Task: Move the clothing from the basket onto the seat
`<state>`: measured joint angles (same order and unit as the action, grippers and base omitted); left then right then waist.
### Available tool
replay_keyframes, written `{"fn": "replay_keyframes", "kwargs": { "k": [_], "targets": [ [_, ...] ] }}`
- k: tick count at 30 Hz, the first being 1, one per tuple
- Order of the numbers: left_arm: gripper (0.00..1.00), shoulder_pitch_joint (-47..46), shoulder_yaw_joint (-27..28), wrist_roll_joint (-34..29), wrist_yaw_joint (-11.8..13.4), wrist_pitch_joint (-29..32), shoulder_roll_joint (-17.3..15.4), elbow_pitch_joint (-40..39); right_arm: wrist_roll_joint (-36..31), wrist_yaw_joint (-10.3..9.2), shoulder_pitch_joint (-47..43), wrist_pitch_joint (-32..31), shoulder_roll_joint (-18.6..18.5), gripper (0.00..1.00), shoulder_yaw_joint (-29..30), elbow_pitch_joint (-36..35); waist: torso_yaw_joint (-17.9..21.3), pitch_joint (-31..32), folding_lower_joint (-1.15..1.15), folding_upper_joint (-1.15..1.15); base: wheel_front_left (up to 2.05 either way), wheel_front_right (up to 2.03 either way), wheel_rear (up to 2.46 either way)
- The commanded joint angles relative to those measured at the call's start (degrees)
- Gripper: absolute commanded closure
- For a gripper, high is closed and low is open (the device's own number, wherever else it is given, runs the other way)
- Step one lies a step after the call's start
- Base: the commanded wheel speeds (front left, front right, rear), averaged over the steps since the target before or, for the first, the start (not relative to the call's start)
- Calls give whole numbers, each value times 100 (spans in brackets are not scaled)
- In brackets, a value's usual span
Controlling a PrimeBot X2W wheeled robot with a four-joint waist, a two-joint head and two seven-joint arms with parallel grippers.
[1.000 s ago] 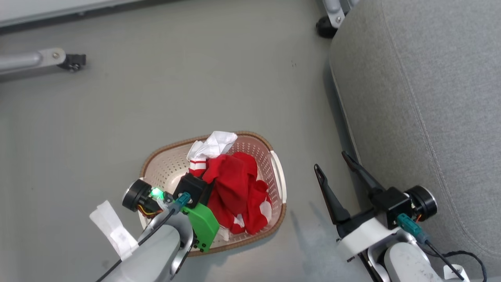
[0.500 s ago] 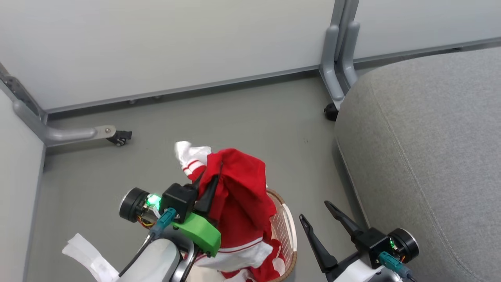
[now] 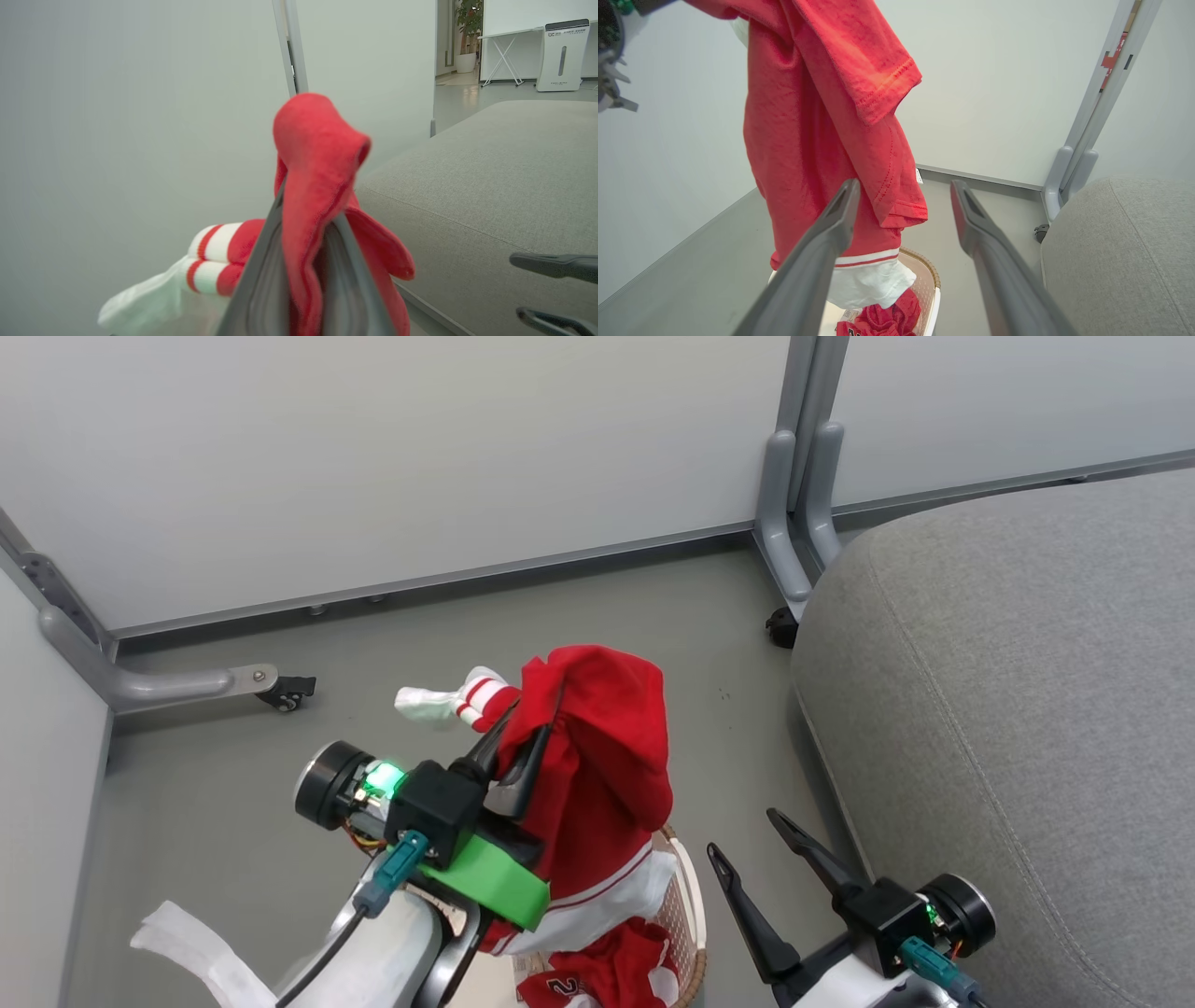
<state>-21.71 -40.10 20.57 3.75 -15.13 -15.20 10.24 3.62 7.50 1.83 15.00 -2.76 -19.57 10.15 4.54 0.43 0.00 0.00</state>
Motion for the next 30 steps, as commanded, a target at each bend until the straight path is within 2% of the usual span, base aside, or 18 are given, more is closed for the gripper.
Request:
{"fn": "replay_keyframes", "kwargs": {
  "k": [1, 8, 15, 26, 27, 28, 29, 30],
  "targets": [
    [100, -100, -41, -69, -32, 4, 31, -65, -47, -2, 21, 28, -24, 0, 29, -34, -23, -27, 0, 0, 0, 0, 0],
    [100, -288, -282, -178, -132, 69, 168, -387, 110, -2, 128, 28, -20, 0, 218, -16, -100, -128, 0, 0, 0, 0, 0],
    [100, -466, -553, -260, -238, 156, 327, -760, 463, -3, 272, 28, -36, 0, -58, 260, -200, -150, 0, 0, 0, 0, 0],
    [100, -447, -866, -263, -317, 389, 398, -1152, 317, -3, 341, 28, -38, 0, -39, 371, -262, -84, 0, 0, 0, 0, 0],
    [100, -445, -889, -254, -325, 428, 381, -1160, 288, -3, 352, 28, -35, 6, -64, 367, -260, -79, 0, 0, 0, 0, 0],
    [100, -436, -897, -249, -331, 438, 370, -1163, 252, -3, 353, 28, -33, 47, -91, 367, -257, -72, 0, 0, 0, 0, 0],
    [100, -417, -907, -230, -334, 469, 359, -1163, 235, -3, 345, 28, -34, 97, -115, 369, -252, -62, 0, 0, 0, 0, 0],
    [100, -400, -919, -218, -336, 493, 348, -1155, 239, -3, 338, 28, -35, 100, -154, 384, -245, -57, 0, 0, 0, 0, 0]
  ]
}}
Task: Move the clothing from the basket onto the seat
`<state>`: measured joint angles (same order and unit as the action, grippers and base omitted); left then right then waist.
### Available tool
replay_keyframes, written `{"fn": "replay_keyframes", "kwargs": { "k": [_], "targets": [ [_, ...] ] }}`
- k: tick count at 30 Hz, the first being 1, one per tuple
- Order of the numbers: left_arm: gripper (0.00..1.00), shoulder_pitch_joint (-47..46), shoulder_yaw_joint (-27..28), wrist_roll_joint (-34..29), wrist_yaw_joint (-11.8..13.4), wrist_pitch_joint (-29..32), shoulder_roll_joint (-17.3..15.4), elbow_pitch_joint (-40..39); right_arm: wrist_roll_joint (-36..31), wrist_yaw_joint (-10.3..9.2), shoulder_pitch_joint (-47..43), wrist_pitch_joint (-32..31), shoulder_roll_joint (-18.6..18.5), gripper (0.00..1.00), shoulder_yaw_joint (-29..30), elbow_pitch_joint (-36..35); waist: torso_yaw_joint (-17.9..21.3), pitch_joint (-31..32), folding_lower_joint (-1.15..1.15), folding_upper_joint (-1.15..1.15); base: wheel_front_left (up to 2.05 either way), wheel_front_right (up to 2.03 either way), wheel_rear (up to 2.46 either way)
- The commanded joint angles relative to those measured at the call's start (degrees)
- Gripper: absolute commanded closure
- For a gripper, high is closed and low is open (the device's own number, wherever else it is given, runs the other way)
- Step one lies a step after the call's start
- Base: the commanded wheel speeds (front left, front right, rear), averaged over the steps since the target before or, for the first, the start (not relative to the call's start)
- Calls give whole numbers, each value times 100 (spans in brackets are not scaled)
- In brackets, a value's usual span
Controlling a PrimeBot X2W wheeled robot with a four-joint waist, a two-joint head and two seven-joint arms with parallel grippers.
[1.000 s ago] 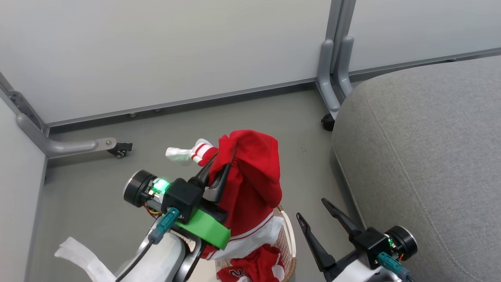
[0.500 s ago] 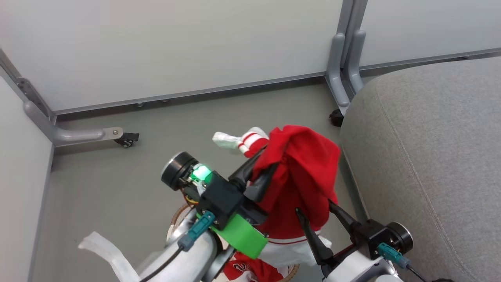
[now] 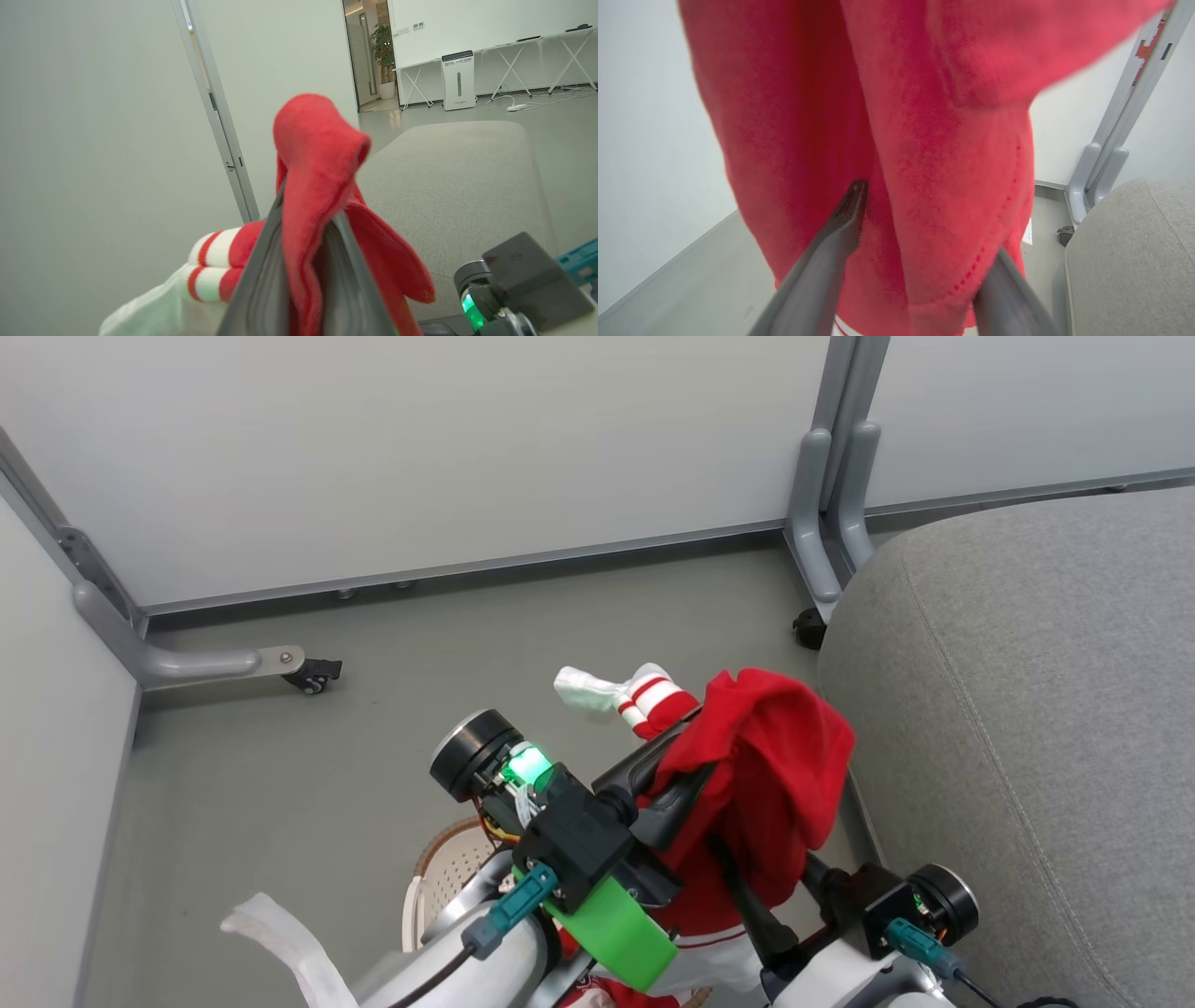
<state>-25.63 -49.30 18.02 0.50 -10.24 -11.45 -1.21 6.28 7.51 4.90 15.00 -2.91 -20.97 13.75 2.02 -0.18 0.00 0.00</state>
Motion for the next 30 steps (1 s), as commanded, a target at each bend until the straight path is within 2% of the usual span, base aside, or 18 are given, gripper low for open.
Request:
{"fn": "replay_keyframes", "kwargs": {
  "k": [1, 8, 9, 10, 11, 12, 13, 30],
  "targets": [
    [100, 3, 0, 44, -4, 20, -33, -16, -27, -4, 30, 28, -21, 100, -50, 27, 16, 3, 0, 0, 0, 0, 0],
    [100, 50, 18, 110, 57, 72, -87, 57, 43, -4, 20, 28, -21, 100, -113, -27, 70, -14, 0, 0, 0, 0, 0],
    [93, 50, 13, 109, 62, 92, -100, 74, 54, -4, 10, 28, -26, 100, -109, -34, 76, -14, 0, 0, 0, 0, 0],
    [83, 54, 18, 122, 68, 104, -104, 85, 61, -4, -1, 28, -29, 100, -105, -39, 79, -16, 0, 0, 0, 0, 0],
    [56, 59, 26, 136, 92, 129, -107, 96, 68, -4, -12, 28, -31, 100, -101, -46, 86, -19, 0, 0, 0, 0, 0],
    [4, 57, 45, 110, 139, 123, -117, 106, 74, -4, -29, 28, -32, 100, -94, -46, 91, -22, 0, 0, 0, 0, 0],
    [0, 59, 54, 113, 153, 126, -115, 108, 83, -4, -42, 28, -34, 100, -86, -40, 94, -27, 0, 0, 0, 0, 0],
    [0, -35, 107, 152, 269, 66, -186, 205, 68, -4, 58, 28, -63, 100, -5, -91, 79, -190, 0, 0, 0, 0, 0]
  ]
}}
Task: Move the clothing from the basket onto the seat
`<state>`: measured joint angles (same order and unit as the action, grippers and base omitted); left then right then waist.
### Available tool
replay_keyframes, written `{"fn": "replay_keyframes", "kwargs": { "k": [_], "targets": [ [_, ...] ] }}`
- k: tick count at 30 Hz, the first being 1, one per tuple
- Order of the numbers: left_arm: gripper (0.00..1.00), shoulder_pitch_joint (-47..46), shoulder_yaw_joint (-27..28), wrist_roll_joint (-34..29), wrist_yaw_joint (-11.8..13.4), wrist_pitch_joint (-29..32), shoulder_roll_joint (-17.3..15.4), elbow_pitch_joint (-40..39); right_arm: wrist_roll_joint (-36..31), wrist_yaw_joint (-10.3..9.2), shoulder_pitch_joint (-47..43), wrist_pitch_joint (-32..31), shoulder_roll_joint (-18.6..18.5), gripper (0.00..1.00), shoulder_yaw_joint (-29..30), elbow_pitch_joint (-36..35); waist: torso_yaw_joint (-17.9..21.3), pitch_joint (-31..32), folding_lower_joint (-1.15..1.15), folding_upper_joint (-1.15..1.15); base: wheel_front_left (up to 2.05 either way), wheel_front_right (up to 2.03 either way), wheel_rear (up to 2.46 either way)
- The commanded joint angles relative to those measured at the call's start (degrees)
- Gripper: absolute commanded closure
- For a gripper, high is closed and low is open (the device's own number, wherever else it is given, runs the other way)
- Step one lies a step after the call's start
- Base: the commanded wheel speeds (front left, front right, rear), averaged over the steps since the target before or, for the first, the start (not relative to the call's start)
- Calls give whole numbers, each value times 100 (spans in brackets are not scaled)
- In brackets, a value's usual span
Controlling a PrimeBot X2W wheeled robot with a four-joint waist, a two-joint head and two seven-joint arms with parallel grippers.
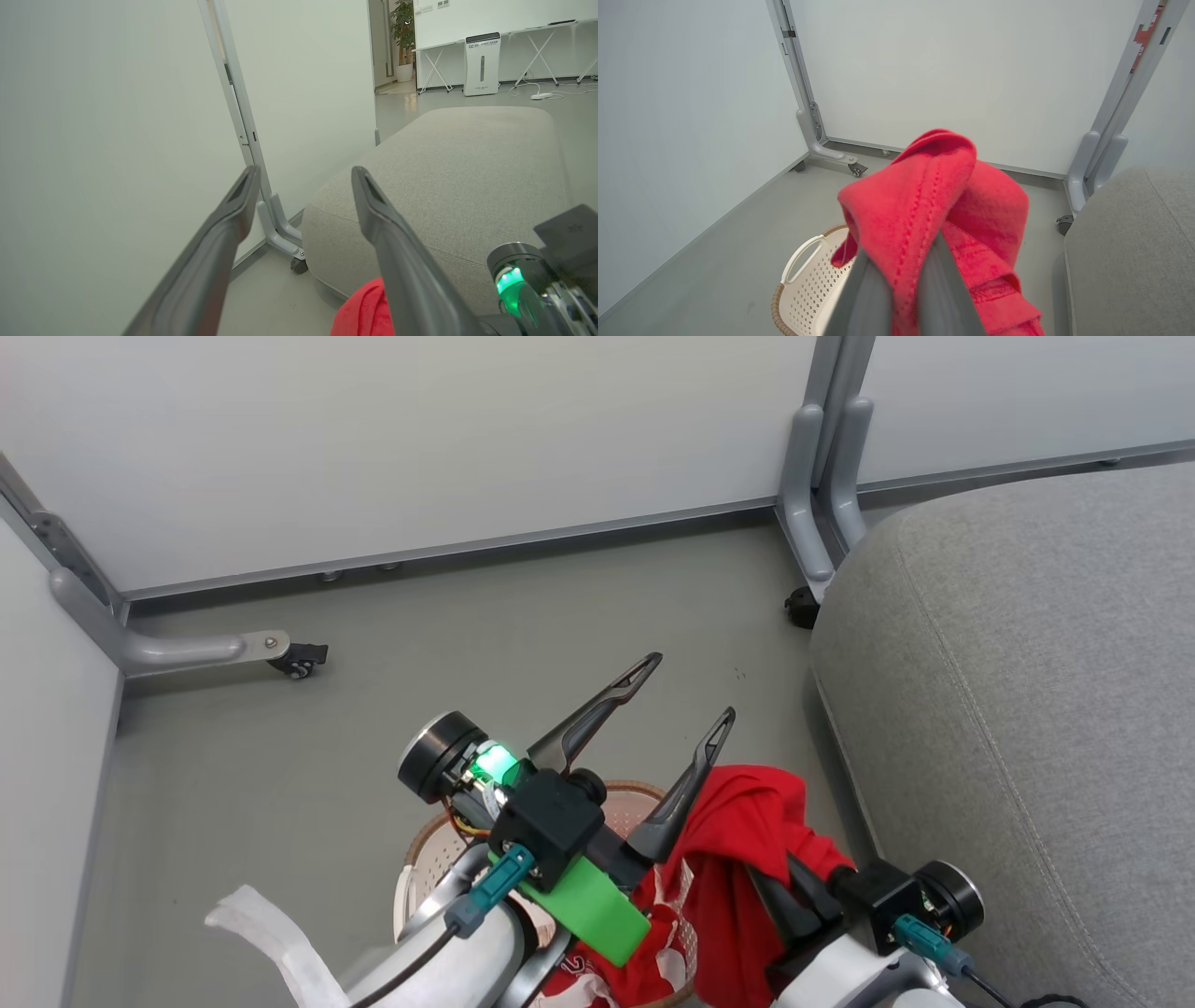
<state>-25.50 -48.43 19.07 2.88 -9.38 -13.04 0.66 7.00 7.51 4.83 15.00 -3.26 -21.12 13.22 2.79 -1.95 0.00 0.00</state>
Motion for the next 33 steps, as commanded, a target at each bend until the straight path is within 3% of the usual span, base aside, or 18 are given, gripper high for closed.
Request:
{"fn": "replay_keyframes", "kwargs": {
  "k": [1, 9, 15, 19, 26, 33],
  "targets": [
    [0, -53, 24, 51, 33, -27, -28, 19, -4, -4, 77, 29, -28, 100, 12, -49, 2, -26, 0, 0, 0, 0, 0],
    [0, 17, 41, 80, 55, -177, -57, 197, -16, -4, 209, 29, -23, 100, 171, -248, 21, -112, 0, 0, 0, 0, 0],
    [0, 396, 170, 310, -29, -492, -70, 686, 8, -4, 325, 29, -12, 100, 366, -571, 255, -98, 0, 0, 0, 0, 0],
    [0, 616, 335, 392, -238, -588, 53, 958, 43, -4, 378, 28, -76, 100, 544, -864, 455, -211, 0, 0, 0, 0, 0],
    [0, 1042, 994, -206, -564, -576, 172, 532, 138, -4, 369, 29, -202, 100, 800, -1462, 1134, -520, 0, 0, 0, 0, 0],
    [0, 1470, 1314, -780, -890, -576, 63, 203, 292, -4, 94, 28, -158, 100, 1061, -1920, 2049, -783, 0, 0, 0, 0, 0]
  ]
}}
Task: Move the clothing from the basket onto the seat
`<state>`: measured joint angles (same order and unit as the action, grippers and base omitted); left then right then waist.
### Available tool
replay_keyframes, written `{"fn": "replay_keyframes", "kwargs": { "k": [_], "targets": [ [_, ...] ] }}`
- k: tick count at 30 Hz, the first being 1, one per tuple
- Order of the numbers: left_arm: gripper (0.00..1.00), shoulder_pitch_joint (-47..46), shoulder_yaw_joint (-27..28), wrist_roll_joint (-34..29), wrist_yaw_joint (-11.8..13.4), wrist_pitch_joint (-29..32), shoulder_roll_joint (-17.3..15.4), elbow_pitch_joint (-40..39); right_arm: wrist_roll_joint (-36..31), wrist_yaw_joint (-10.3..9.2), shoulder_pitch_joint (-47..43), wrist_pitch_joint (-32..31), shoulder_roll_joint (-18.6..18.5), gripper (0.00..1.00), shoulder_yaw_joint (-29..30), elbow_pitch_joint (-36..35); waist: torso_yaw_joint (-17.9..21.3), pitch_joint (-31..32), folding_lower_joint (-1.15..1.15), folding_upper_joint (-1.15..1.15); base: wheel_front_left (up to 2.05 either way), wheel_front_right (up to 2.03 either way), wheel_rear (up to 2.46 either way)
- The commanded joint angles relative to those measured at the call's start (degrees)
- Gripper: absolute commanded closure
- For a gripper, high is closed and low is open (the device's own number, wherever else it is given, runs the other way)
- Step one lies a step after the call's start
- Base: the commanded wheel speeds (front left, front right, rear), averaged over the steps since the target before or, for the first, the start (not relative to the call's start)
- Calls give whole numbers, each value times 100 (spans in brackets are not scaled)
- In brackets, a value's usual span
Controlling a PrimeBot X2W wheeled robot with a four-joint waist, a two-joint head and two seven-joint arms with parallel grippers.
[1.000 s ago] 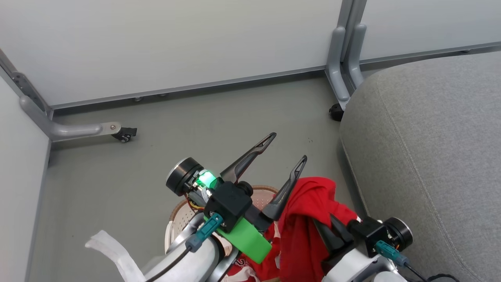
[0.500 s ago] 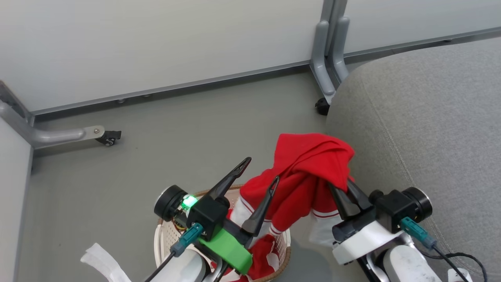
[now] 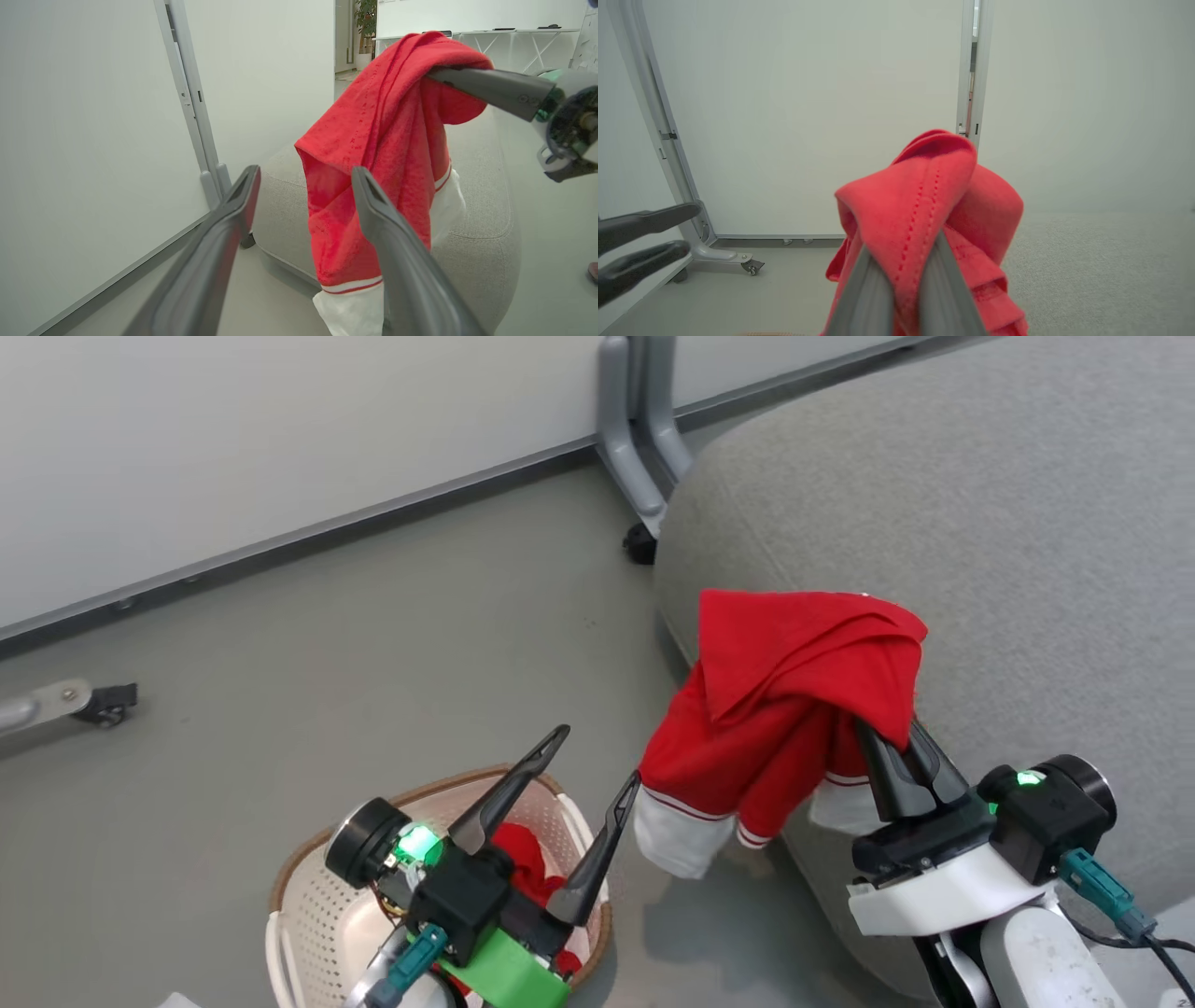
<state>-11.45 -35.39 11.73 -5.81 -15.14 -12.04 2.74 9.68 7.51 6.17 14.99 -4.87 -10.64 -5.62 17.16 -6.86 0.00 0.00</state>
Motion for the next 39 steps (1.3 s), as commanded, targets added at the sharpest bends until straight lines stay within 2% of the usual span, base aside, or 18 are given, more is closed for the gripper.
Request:
{"fn": "replay_keyframes", "kwargs": {
  "k": [1, 7, 12, 16, 23, 27, 29, 32, 36, 39],
  "targets": [
    [0, 112, 23, -104, -36, 0, -70, -52, 49, -4, -72, 30, 16, 100, 10, -79, 755, -338, 0, 0, 0, 0, 0],
    [0, 237, -58, -393, -126, -1, -227, 33, 83, -4, -342, 30, 130, 100, 211, -332, 1483, -651, 0, 0, 0, 0, 0],
    [0, -133, -480, -361, -168, -1, -358, 196, 62, -4, -634, 29, 201, 100, 689, -649, 1563, -996, 0, 0, 0, 0, 0],
    [0, -465, -874, -246, -169, -1, -498, 247, 334, -4, -642, 29, 202, 100, 854, -799, 1586, -1332, 0, 0, 1, 1, 1],
    [0, -959, -1190, -176, -172, -1, -936, 261, 495, -4, 600, 30, 202, 100, 1119, -699, 1569, -2107, 0, 0, 1, 1, 1],
    [0, -1129, -1156, -212, -171, -2, -1227, 177, 599, -4, 1908, 30, 202, 100, 1574, -495, 1483, -2588, 0, 0, 0, 0, 0],
    [0, -1227, -1127, -242, -171, -2, -1330, 122, 439, -5, 2500, 29, 194, 100, 1904, -365, 1305, -2809, 0, 0, 0, 0, 0],
    [0, -1393, -1053, -307, -168, -2, -1471, 32, 314, -5, 3277, 28, -37, 100, 2399, -118, 994, -3181, 0, 0, 0, 0, 0],
    [0, -1567, -881, -331, -85, -2, -1542, -82, 87, -5, 3742, 22, -472, 100, 2777, 551, 703, -3565, 0, 0, 0, 0, 0],
    [0, -1676, -815, -375, -71, -1, -1514, -149, -92, -5, 3812, 22, -622, 100, 3062, 1253, 537, -3757, 0, 0, 0, 0, 0]
  ]
}}
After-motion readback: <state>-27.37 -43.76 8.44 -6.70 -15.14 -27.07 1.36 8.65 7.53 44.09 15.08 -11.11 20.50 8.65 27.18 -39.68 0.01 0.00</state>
